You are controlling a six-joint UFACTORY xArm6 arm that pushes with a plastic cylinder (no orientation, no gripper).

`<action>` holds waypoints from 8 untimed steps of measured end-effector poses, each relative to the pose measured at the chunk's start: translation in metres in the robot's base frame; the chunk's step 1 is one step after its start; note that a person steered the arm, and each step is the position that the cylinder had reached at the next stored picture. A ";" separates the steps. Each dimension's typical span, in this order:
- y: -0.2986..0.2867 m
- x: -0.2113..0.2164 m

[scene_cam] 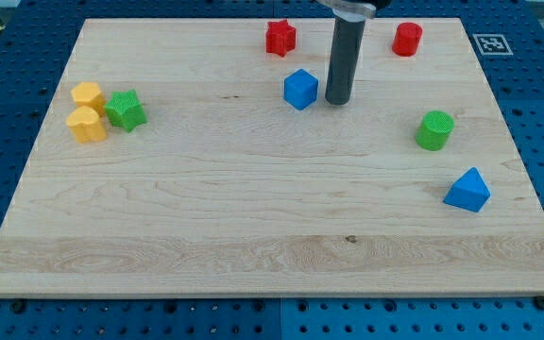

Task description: Move cube slightly up

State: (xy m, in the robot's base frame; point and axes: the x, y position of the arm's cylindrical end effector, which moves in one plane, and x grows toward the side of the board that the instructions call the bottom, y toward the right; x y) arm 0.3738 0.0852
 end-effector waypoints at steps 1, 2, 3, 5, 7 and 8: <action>0.000 0.008; 0.000 0.008; -0.006 0.010; -0.061 0.002; -0.061 -0.004; -0.053 -0.004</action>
State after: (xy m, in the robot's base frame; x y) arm 0.3702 0.0324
